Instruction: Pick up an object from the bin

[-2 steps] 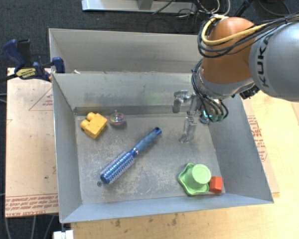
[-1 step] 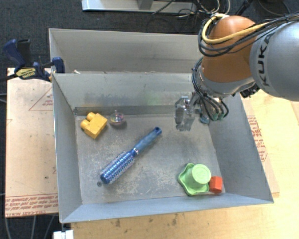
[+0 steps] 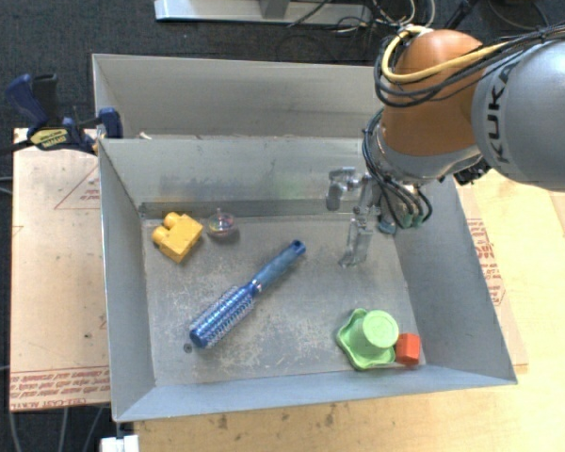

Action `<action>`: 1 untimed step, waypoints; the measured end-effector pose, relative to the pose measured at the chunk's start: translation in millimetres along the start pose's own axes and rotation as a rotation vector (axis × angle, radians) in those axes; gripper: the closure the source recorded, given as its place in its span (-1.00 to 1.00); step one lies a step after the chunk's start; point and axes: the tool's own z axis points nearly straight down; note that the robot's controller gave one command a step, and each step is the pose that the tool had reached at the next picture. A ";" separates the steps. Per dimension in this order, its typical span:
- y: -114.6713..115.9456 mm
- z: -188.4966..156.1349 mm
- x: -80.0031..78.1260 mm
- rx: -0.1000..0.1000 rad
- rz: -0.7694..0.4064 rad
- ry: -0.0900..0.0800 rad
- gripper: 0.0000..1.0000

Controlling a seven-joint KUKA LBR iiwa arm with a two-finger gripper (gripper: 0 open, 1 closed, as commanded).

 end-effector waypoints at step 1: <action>52.8 122.5 11.6 -0.002 -0.291 0.004 -1.00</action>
Offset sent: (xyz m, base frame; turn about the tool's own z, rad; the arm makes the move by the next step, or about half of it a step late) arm -0.0103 0.0509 -0.1194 -0.2908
